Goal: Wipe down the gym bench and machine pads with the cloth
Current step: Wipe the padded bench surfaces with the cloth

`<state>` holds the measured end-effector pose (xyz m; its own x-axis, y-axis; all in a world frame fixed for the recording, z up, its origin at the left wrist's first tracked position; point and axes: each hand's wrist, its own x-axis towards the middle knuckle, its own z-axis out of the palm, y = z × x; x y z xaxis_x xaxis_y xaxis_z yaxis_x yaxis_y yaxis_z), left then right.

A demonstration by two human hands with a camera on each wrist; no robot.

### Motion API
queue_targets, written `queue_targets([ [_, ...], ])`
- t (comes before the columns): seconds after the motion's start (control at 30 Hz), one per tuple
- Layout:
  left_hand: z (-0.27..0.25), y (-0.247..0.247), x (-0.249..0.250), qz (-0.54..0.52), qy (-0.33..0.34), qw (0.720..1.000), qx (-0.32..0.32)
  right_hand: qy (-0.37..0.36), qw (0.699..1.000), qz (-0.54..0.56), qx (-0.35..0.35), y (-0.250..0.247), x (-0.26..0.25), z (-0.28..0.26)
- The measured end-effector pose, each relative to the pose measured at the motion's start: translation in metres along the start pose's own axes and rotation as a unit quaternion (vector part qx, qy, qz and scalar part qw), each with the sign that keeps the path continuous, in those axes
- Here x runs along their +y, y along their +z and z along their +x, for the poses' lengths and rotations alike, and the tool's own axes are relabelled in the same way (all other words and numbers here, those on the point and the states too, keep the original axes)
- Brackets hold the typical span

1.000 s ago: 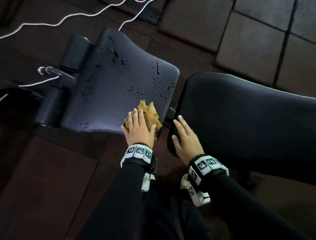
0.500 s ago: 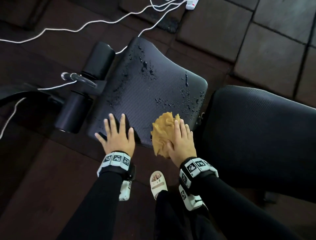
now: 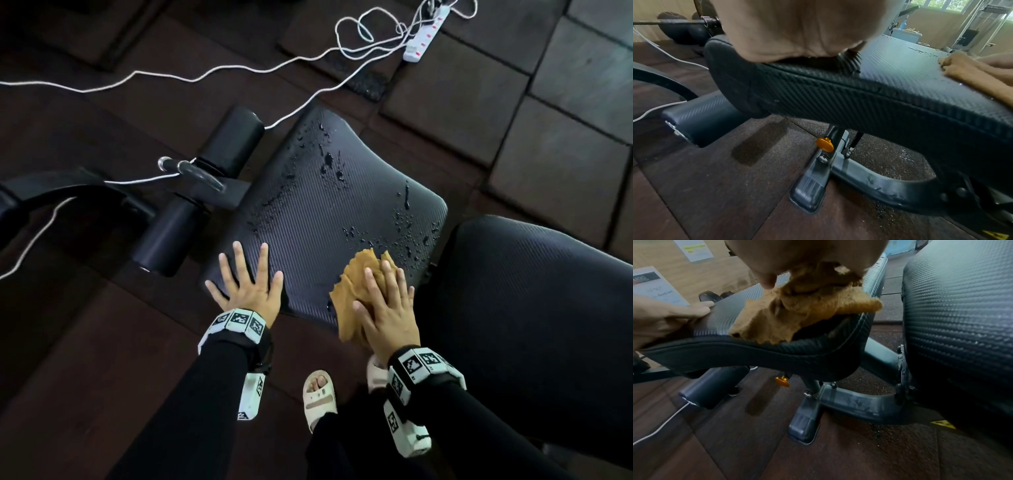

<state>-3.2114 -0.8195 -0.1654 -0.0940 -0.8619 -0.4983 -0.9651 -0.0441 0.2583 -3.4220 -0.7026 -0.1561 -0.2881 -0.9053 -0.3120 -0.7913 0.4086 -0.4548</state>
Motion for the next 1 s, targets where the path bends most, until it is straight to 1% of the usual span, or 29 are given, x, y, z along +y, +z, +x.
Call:
queue_targets([
  [0.17, 0.003, -0.003, 0.0, -0.008, -0.009, 0.999, -0.034, -0.032, 0.999, -0.016, 0.028, -0.002, 0.0, 0.012],
  [0.27, 0.004, -0.003, -0.001, -0.01, -0.007, 0.999, -0.036, -0.042, 0.998, -0.037, 0.02, -0.002, -0.008, 0.03],
  [0.37, 0.004, -0.002, -0.003, -0.014, -0.003, 0.999, -0.032, -0.073, 0.996, -0.043, 0.017, -0.002, -0.029, 0.051],
  [0.47, 0.003, 0.0, -0.003, -0.018, -0.005, 1.0, -0.016, -0.135, 0.989, -0.055, -0.015, 0.006, -0.051, 0.058],
  [0.57, 0.003, 0.001, -0.003, -0.016, -0.008, 1.0, -0.007, -0.211, 0.972, -0.096, -0.032, 0.019, -0.066, 0.042],
  [0.63, 0.004, 0.001, -0.003, -0.017, -0.01, 1.0, -0.007, -0.258, 0.959, -0.114, -0.029, 0.025, -0.062, 0.022],
  [0.73, 0.005, 0.0, -0.002, -0.013, -0.014, 1.0, -0.016, -0.316, 0.933, -0.167, -0.037, 0.025, -0.035, -0.006],
  [0.8, 0.005, -0.001, -0.001, -0.008, -0.017, 0.999, -0.026, -0.319, 0.93, -0.178, -0.046, 0.016, -0.013, -0.017],
  [0.9, 0.005, -0.003, 0.0, -0.005, -0.022, 0.999, -0.037, -0.288, 0.941, -0.165, -0.069, -0.006, 0.01, -0.019],
  [1.0, 0.005, -0.005, 0.002, -0.002, -0.022, 0.999, -0.049, -0.206, 0.969, -0.124, -0.059, -0.026, 0.019, 0.003],
])
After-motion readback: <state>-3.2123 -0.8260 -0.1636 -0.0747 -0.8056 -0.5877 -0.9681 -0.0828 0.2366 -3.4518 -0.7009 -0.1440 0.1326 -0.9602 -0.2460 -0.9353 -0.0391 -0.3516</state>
